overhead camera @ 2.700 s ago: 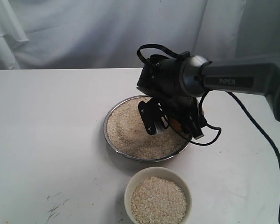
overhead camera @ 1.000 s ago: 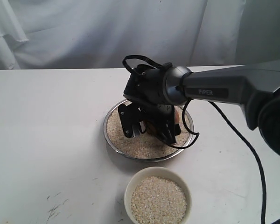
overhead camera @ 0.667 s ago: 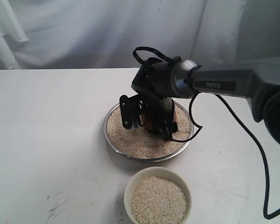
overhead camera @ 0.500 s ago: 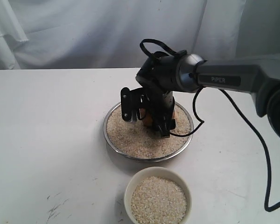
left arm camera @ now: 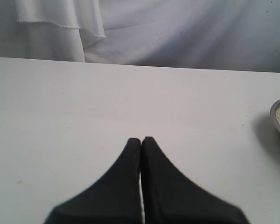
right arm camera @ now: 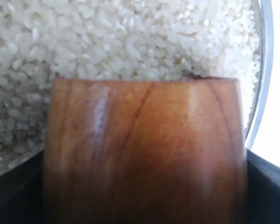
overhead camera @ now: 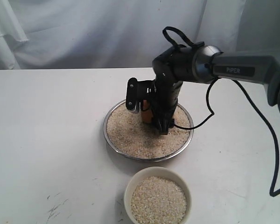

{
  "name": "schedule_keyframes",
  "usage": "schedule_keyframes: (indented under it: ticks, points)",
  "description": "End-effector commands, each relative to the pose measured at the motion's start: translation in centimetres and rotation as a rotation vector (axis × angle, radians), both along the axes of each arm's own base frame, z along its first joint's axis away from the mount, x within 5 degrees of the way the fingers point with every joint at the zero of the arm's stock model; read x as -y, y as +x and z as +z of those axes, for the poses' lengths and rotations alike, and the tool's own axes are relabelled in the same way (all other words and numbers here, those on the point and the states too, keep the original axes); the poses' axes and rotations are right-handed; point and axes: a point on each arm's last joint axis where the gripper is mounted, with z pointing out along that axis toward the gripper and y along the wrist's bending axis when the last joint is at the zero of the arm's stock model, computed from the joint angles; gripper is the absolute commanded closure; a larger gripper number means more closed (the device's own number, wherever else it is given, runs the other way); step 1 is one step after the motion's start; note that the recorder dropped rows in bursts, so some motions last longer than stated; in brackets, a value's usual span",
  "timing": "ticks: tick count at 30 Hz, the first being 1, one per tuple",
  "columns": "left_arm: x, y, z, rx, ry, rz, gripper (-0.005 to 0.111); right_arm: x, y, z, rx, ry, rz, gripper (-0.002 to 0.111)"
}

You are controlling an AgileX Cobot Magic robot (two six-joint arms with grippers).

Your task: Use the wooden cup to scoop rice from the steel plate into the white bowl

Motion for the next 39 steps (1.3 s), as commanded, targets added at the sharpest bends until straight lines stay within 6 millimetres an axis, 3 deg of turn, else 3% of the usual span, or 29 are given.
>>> schedule_keyframes:
  ticks: [1, 17, 39]
  points:
    - [0.0, 0.0, -0.1, 0.006, 0.001, -0.002, 0.107, -0.3, 0.3, 0.4, 0.011, 0.063, 0.002, 0.108]
    - [0.0, 0.0, -0.1, 0.006, 0.001, -0.002, 0.107, 2.4, 1.9, 0.1, -0.156, 0.263, -0.049, 0.108]
    - [0.0, 0.0, -0.1, 0.006, 0.001, -0.002, 0.107, 2.6, 2.3, -0.4, -0.251, 0.45, 0.006, 0.108]
